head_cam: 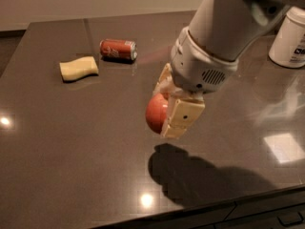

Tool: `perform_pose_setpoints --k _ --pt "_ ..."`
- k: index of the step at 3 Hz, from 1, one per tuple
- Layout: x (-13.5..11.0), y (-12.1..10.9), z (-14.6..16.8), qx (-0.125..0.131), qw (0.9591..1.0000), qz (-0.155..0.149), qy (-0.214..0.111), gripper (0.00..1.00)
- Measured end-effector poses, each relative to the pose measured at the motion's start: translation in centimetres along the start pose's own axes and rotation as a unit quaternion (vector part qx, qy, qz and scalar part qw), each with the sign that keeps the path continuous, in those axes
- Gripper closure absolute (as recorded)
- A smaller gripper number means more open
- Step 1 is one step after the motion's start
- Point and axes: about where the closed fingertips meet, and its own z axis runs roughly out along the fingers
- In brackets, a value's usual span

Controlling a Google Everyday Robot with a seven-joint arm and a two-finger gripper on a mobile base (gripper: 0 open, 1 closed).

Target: Pick apple

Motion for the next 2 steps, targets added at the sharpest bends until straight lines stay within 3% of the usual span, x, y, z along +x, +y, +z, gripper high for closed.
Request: perform_pose_setpoints --k 2 --pt "-2.2 -0.7 -3.6 0.022 0.9991 -0.033 -0.014 1.0"
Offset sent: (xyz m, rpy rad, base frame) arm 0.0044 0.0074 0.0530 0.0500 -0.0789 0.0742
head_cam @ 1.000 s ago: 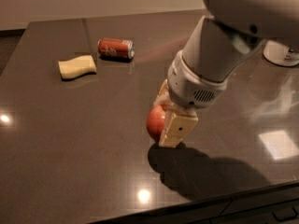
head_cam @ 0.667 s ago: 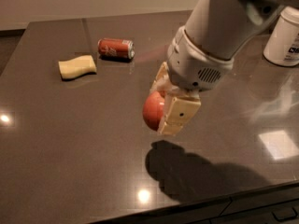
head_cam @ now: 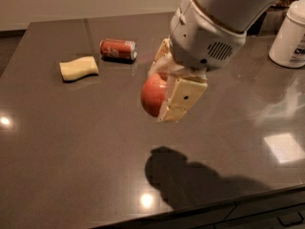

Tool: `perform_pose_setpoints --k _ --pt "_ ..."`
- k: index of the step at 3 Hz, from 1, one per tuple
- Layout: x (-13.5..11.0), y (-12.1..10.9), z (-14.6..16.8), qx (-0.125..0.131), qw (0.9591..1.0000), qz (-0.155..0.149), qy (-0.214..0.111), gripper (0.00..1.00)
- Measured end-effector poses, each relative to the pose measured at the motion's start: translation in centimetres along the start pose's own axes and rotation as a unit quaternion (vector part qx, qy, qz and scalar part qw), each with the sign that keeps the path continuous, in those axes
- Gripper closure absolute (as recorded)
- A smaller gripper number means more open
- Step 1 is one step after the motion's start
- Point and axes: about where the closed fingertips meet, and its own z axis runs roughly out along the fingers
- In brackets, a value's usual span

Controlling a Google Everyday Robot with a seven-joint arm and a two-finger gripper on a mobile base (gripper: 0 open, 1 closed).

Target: Pick apple

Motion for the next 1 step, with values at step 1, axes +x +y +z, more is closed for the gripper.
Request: perform_pose_setpoints --k 1 --pt "-0.2 -0.02 -0.19 0.004 1.0 -0.002 0.0 1.0"
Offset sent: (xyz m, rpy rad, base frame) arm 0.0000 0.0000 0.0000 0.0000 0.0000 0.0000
